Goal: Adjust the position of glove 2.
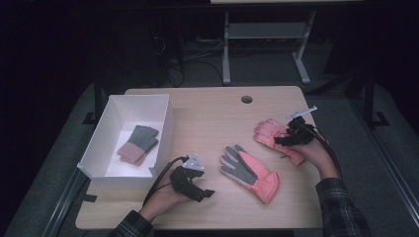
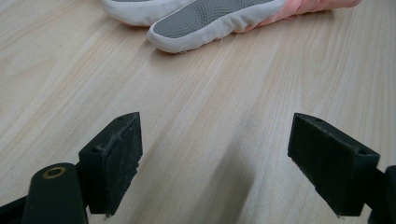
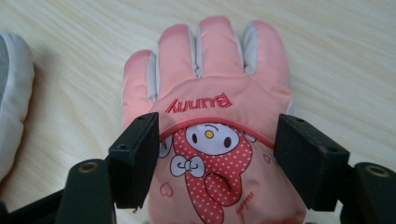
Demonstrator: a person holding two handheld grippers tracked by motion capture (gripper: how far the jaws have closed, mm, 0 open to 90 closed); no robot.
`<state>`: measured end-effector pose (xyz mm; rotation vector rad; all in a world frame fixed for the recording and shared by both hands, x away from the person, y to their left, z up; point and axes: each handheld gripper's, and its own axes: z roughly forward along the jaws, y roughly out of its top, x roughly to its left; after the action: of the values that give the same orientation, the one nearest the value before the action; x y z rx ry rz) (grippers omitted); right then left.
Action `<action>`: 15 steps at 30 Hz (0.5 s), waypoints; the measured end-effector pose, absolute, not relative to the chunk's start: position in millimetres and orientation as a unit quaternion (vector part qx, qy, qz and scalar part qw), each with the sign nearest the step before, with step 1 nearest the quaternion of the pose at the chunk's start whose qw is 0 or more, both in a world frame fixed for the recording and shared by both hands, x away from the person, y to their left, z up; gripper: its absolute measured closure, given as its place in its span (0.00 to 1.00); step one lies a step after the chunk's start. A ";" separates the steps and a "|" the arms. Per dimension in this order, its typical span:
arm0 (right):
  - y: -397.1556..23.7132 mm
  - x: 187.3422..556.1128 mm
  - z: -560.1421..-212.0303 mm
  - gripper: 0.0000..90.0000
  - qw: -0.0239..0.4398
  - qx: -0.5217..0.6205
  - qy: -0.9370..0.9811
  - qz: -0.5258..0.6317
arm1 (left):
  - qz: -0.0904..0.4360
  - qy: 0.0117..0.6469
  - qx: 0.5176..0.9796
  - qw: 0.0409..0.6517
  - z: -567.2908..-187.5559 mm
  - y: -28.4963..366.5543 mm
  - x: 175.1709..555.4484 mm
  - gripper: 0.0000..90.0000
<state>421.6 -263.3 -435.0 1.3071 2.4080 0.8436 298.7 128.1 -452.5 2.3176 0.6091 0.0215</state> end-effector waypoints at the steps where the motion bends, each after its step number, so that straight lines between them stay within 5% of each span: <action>1: -261.7 421.3 -436.9 0.35 0.138 0.447 0.837 0.284 | 0.008 0.237 0.901 0.364 -452.6 128.0 298.7 0.19; 8: -253.4 419.1 -445.9 0.48 0.158 0.420 0.858 0.247 | 0.006 0.235 0.903 0.360 -453.8 126.5 297.8 0.20; 15: -262.9 415.6 -447.4 0.77 0.150 0.417 0.853 0.276 | 0.004 0.235 0.903 0.359 -454.3 126.5 298.4 0.20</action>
<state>415.6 -262.9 -447.4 1.1987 2.4503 0.7927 298.4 126.5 -454.3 2.3286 0.6069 0.0092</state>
